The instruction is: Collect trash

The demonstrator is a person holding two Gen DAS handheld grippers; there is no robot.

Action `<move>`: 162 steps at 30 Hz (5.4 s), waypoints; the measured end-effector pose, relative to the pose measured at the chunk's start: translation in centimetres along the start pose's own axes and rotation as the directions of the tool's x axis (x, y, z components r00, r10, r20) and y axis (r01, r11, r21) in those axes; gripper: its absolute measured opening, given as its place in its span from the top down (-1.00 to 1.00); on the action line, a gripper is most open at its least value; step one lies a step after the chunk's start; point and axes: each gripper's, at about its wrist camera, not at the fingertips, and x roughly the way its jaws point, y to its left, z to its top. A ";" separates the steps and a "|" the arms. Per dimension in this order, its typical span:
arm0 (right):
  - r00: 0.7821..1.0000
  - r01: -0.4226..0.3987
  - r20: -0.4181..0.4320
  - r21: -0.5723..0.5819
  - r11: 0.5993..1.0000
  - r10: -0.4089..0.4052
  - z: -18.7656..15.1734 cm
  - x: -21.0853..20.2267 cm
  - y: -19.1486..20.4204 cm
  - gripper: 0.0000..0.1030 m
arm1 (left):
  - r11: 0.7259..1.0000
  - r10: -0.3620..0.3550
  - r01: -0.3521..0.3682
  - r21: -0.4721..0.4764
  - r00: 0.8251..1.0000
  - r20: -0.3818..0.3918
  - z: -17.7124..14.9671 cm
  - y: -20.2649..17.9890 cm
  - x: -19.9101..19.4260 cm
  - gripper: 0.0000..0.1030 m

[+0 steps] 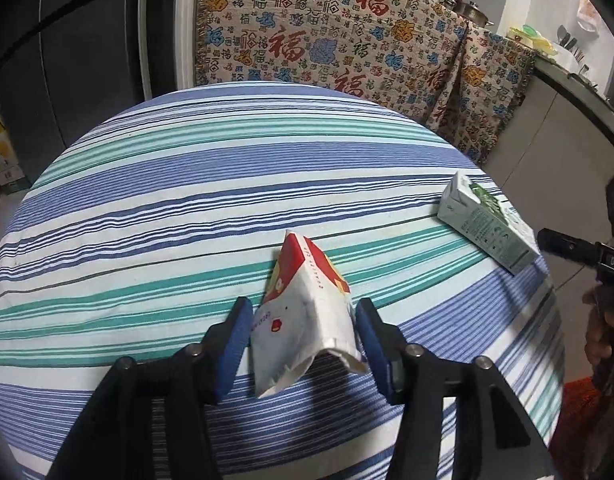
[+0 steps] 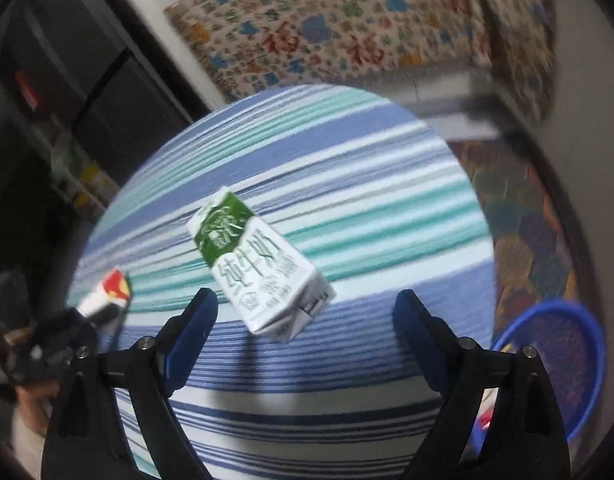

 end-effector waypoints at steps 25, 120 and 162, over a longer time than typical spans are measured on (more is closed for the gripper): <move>0.973 -0.032 -0.222 -0.379 0.925 -0.057 3.2 2.6 7.4 0.03 | 0.995 -0.025 0.025 0.099 1.000 -0.002 0.3 -2.5 -0.5 0.62; 0.868 0.473 -0.010 0.319 0.822 -0.496 -19.4 -28.3 -9.7 -0.99 | 0.887 -0.124 0.134 0.441 0.991 -0.051 -7.8 -40.1 -6.7 -1.00; 0.873 0.474 -0.038 0.306 0.826 -0.487 -19.4 -27.4 -8.8 -0.99 | 0.896 -0.112 0.133 0.424 0.991 -0.073 -7.7 -40.1 -6.3 -1.00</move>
